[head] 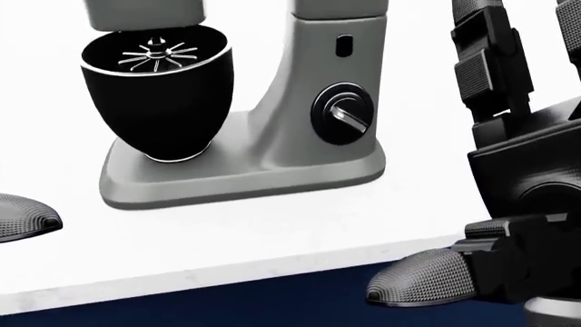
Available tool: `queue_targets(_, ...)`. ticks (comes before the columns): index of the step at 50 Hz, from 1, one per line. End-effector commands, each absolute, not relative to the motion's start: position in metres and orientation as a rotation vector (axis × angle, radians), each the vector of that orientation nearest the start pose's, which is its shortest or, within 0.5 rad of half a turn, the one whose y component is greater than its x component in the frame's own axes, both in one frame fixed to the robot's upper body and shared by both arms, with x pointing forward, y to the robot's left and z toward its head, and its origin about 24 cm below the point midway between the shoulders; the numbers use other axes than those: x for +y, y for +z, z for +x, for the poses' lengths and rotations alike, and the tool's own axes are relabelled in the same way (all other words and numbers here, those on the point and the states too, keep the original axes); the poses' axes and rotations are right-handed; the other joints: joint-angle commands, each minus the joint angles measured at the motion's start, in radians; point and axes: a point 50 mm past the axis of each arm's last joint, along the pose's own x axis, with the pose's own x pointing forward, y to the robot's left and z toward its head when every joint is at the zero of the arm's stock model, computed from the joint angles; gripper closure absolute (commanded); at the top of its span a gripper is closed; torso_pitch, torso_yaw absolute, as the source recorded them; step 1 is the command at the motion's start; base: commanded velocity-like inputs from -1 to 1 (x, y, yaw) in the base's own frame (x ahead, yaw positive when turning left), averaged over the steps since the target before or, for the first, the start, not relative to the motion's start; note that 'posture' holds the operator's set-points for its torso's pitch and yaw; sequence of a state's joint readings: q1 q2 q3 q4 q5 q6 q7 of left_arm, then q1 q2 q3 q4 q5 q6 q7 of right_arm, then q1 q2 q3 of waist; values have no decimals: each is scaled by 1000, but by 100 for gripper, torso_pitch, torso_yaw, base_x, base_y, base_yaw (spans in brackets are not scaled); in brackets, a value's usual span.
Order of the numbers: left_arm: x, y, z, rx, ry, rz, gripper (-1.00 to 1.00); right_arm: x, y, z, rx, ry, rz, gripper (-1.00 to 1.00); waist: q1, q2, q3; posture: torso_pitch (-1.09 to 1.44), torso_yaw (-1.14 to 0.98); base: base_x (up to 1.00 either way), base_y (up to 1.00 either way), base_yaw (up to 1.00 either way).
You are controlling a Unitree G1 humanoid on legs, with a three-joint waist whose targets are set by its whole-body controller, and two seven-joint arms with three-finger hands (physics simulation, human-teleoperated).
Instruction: Open the stand mixer head.
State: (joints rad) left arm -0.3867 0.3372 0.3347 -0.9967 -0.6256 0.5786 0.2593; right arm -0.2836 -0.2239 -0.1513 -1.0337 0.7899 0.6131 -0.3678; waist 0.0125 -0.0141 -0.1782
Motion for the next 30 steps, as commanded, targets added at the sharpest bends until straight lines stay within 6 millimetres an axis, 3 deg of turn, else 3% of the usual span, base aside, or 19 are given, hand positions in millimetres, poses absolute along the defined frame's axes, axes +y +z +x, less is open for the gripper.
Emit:
queue_targets(1,179,293,183,-843,-72,-122,-100,-143,263,184,-625,254,347,-100,1,2,-14,-31,0,0,0,0)
queue_targets(7,179,293,183,-844,-71,-121,-100,-143,263,184,-617,259,353,-100,5,0,-62,-37,0,0,0,0)
queue_targets(14,180,293,184,-844,-65,-121,-100,-143,262,184,-615,257,354,-100,8,-1,-101,-43,0,0,0,0)
queue_targets(20,180,294,183,-849,-62,-118,-100,-142,261,185,-601,258,363,-100,9,-2,-112,-43,0,0,0,0)
queue_targets(30,180,294,183,-851,-52,-122,-100,-140,269,180,-413,319,581,-100,8,-5,-115,-43,0,0,0,0)
